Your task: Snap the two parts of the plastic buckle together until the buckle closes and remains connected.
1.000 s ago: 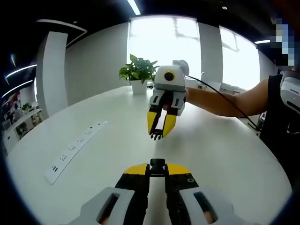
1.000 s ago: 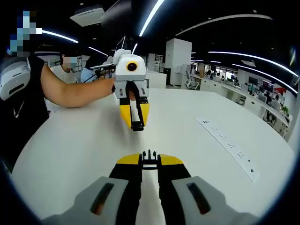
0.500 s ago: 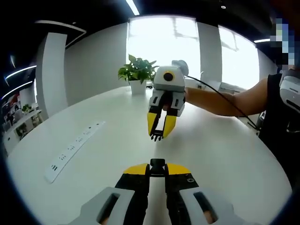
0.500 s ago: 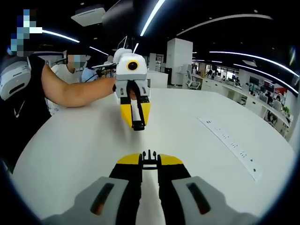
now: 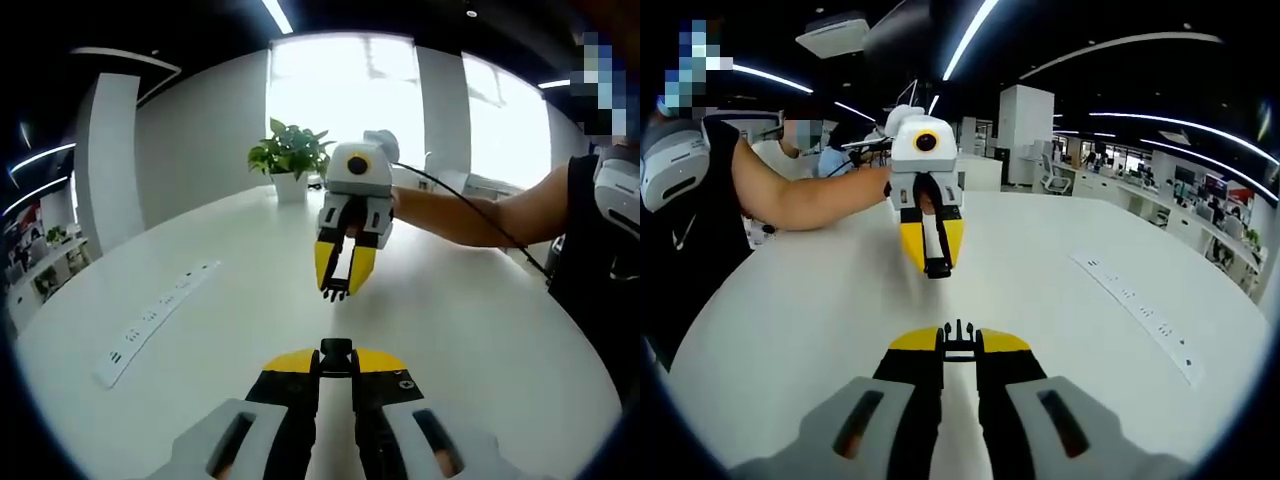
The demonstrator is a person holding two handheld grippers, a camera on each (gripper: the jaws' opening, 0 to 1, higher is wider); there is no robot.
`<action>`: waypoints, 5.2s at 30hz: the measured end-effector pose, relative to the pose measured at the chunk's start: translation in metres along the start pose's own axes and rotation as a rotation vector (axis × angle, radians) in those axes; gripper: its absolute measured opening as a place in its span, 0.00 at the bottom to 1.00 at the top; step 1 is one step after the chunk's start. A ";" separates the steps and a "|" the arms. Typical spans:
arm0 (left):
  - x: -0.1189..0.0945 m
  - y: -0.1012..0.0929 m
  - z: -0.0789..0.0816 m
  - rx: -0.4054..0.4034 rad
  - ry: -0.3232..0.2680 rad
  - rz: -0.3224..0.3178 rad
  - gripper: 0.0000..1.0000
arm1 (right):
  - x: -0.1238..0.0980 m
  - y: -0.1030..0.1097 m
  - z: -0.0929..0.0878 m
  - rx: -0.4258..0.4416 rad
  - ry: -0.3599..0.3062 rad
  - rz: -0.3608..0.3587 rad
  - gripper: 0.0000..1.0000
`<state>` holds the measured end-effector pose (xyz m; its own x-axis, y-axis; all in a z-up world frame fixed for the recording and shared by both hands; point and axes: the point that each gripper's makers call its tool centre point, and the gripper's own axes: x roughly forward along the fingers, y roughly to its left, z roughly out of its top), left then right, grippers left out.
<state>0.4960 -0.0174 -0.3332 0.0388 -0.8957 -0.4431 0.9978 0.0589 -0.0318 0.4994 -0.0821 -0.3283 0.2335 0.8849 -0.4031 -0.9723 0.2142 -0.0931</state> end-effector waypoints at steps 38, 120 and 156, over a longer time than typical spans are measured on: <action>-0.004 -0.019 -0.007 -0.007 -0.016 0.023 0.11 | -0.003 0.027 0.000 0.012 -0.020 0.010 0.11; -0.028 -0.069 -0.023 0.003 -0.008 0.012 0.11 | 0.012 0.082 0.004 -0.035 0.012 0.049 0.11; -0.026 -0.086 -0.032 0.010 0.018 -0.009 0.11 | 0.015 0.100 -0.001 -0.026 0.024 0.067 0.11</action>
<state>0.4071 0.0145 -0.3476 0.0292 -0.8881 -0.4588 0.9985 0.0469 -0.0272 0.4061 -0.0476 -0.3445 0.1685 0.8864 -0.4312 -0.9856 0.1441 -0.0889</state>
